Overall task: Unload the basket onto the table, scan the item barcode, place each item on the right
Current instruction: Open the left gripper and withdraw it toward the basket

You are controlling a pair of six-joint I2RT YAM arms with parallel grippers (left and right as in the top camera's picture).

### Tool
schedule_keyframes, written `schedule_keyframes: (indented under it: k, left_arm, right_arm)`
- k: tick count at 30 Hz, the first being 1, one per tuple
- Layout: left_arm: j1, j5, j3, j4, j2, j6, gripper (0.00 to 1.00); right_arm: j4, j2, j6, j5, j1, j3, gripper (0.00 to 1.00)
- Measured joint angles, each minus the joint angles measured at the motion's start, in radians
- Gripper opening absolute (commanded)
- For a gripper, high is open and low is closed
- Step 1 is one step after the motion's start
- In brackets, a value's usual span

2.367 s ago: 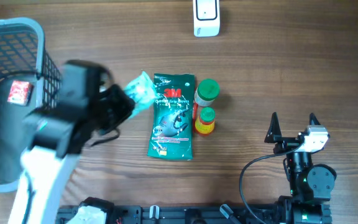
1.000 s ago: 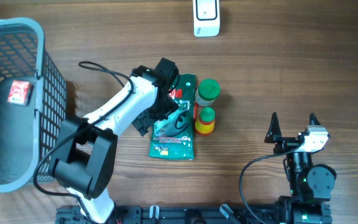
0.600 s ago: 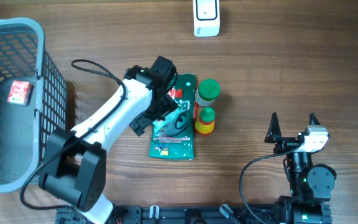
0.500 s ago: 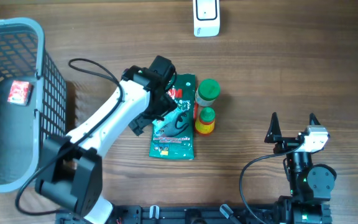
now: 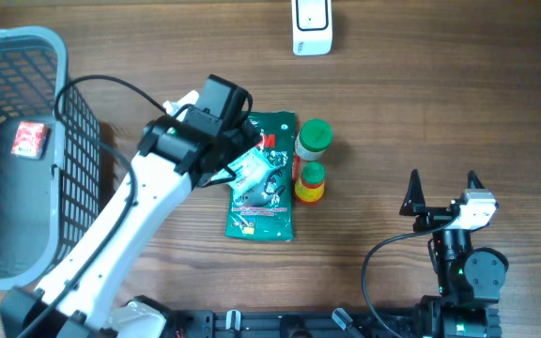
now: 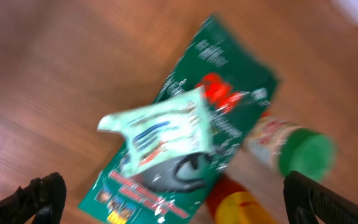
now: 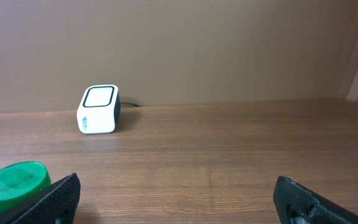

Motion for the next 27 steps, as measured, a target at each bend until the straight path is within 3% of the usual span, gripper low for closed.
schedule_keyframes:
  k: [10, 18, 27]
  left_arm:
    - [0.018, -0.092, 0.000, 0.106, -0.164, 0.119, 1.00]
    - [0.129, -0.115, 0.000, 0.151, -0.257, 0.170, 1.00]
    - [0.160, -0.108, 0.074, 0.214, -0.302, 0.390, 1.00]
  right_arm:
    - [0.000, 0.000, 0.000, 0.000, 0.000, 0.000, 1.00]
    - [0.000, 0.000, 0.000, 0.000, 0.000, 0.000, 1.00]
    - [0.000, 0.000, 0.000, 0.000, 0.000, 0.000, 1.00]
